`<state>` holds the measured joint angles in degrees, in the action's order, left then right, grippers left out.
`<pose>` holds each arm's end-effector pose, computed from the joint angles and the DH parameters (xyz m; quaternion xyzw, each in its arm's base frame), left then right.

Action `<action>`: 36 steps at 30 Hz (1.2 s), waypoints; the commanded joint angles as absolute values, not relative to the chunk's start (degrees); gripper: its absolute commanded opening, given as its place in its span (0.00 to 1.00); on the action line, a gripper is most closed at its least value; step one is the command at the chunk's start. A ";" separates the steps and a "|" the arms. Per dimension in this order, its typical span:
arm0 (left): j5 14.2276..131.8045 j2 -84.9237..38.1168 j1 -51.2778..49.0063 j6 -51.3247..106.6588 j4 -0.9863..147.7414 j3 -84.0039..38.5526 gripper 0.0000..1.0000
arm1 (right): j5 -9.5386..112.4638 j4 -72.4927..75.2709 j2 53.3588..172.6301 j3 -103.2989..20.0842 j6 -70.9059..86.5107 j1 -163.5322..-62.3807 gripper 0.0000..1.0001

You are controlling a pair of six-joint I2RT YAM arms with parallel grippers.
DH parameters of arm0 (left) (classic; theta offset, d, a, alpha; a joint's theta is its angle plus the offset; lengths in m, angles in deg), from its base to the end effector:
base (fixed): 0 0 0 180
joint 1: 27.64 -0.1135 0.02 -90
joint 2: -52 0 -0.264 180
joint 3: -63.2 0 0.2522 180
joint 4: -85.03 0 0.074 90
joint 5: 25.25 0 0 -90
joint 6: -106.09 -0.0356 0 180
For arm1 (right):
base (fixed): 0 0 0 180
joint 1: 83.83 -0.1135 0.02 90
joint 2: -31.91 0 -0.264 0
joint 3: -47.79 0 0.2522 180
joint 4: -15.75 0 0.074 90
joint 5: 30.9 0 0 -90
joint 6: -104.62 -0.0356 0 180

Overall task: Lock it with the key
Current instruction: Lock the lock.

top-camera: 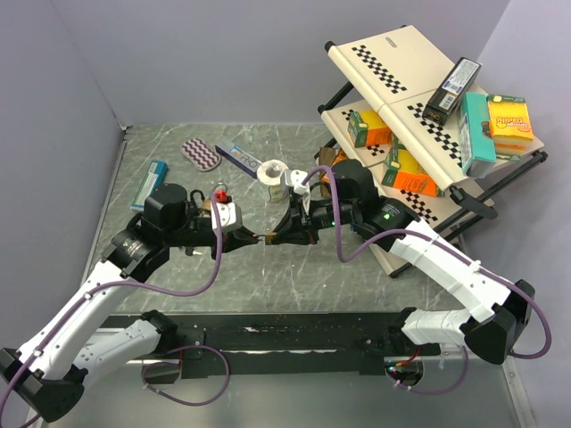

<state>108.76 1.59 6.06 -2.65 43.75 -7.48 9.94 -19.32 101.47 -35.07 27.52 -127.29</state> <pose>0.1371 -0.1212 0.3686 0.5280 0.5918 -0.3745 0.4804 0.1728 0.2009 0.3828 -0.5612 0.5535 0.4666 0.4012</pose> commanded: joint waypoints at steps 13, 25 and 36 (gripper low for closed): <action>110.72 3.05 6.55 5.98 48.78 -10.23 0.01 | 9.71 -23.86 100.55 -35.76 31.93 -126.81 0.67; 112.39 1.47 6.55 7.03 48.33 -10.85 0.01 | 7.86 -22.98 101.26 -37.25 32.11 -126.81 0.36; 113.09 0.06 6.55 5.10 48.16 -11.55 0.01 | 4.70 -23.24 102.14 -39.27 30.97 -127.07 0.13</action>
